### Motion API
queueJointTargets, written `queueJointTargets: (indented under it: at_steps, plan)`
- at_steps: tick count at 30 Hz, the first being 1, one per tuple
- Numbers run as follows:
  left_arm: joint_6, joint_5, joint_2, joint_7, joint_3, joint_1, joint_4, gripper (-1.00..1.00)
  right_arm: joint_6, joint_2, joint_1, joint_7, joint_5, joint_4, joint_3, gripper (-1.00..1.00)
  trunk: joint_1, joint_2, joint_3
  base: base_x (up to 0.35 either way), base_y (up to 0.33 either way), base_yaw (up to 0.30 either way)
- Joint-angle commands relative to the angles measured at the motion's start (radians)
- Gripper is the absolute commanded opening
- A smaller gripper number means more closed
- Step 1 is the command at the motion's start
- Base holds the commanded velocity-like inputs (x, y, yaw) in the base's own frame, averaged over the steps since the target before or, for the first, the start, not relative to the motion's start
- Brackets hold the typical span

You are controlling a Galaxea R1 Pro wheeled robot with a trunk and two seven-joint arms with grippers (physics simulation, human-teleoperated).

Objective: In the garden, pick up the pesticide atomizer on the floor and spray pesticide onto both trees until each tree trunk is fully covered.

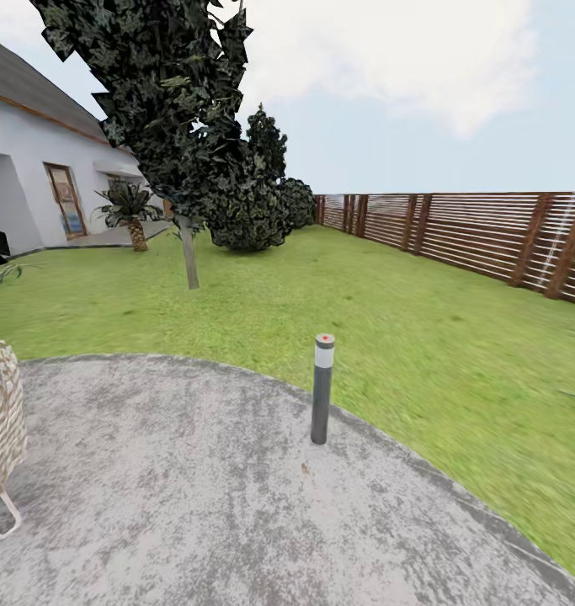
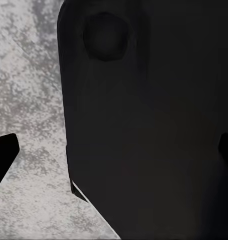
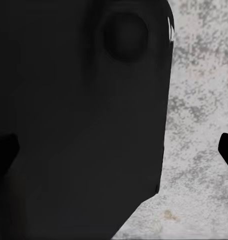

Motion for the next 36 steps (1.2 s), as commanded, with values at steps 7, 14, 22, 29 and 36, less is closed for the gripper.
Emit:
queueJointTargets:
  at_steps: [7, 14, 22, 29, 36]
  plan:
    - [-0.001, 0.003, -0.005, -0.001, 0.001, 0.004, -0.002, 1.0, 0.0, 0.039, -0.006, -0.004, 0.001, -0.028, 0.002, 1.0, 0.0, 0.0, 0.0, 0.0, 0.0, 0.0]
    - [-0.002, 0.003, -0.003, 0.003, 0.003, 0.004, -0.002, 1.0, -0.001, 0.05, -0.006, -0.005, 0.001, -0.028, 0.001, 1.0, 0.0, 0.0, 0.0, 0.0, 0.0, 0.0]
    - [-0.042, 0.003, 0.006, 0.011, 0.001, 0.001, -0.04, 1.0, -0.041, 0.037, -0.006, -0.006, 0.0, -0.048, -0.003, 1.0, 0.0, 0.0, 0.0, 0.0, 0.0, 0.0]
    - [-0.082, 0.014, 0.024, 0.011, 0.002, -0.026, -0.079, 1.0, -0.08, -0.002, -0.007, -0.006, 0.0, -0.088, -0.006, 1.0, 0.0, 0.0, 0.0, 0.0, 0.0, 0.0]
    - [-0.193, 0.015, 0.028, 0.011, 0.002, -0.112, -0.246, 1.0, -0.268, -0.055, -0.021, -0.006, 0.0, -0.473, -0.007, 1.0, 0.0, 0.0, 0.0, 0.0, 0.0, 0.0]
